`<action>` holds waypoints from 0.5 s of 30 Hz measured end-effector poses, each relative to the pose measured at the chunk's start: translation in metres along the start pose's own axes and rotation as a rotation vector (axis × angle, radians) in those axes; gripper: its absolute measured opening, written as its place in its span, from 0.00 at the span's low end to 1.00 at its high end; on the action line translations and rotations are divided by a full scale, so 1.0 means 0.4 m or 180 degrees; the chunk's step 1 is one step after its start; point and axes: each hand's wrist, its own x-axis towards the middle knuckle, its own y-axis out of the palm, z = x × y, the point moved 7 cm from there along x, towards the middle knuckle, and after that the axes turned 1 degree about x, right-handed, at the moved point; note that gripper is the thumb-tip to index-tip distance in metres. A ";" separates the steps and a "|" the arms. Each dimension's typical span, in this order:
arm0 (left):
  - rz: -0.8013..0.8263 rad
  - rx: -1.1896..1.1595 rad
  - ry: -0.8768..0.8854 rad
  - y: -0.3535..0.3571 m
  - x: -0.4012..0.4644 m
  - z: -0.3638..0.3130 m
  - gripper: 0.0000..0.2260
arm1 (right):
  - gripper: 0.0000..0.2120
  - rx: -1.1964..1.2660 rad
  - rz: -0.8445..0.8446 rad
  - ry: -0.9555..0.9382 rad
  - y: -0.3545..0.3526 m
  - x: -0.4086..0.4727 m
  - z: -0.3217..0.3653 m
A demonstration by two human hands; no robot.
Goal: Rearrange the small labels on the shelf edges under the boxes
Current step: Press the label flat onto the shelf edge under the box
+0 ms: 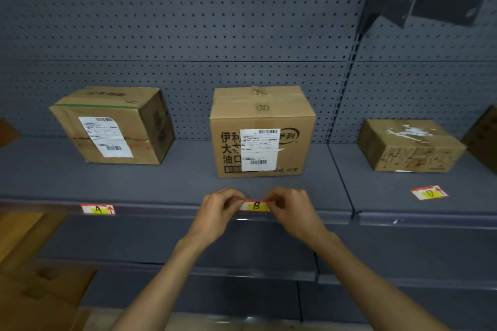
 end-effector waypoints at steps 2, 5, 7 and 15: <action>-0.0031 0.0100 -0.0025 0.009 -0.006 -0.008 0.04 | 0.05 0.0017 0.0009 0.0033 0.001 -0.006 -0.014; -0.0051 0.0203 -0.0108 0.015 -0.013 -0.019 0.04 | 0.04 0.0009 0.0001 0.0030 0.006 -0.013 -0.026; -0.0070 0.0263 -0.0161 0.013 -0.011 -0.023 0.04 | 0.05 -0.0016 -0.0043 -0.0006 0.011 -0.016 -0.026; 0.0015 0.0525 -0.0142 0.030 -0.011 0.007 0.05 | 0.05 -0.0227 -0.0209 -0.0056 0.031 -0.009 -0.025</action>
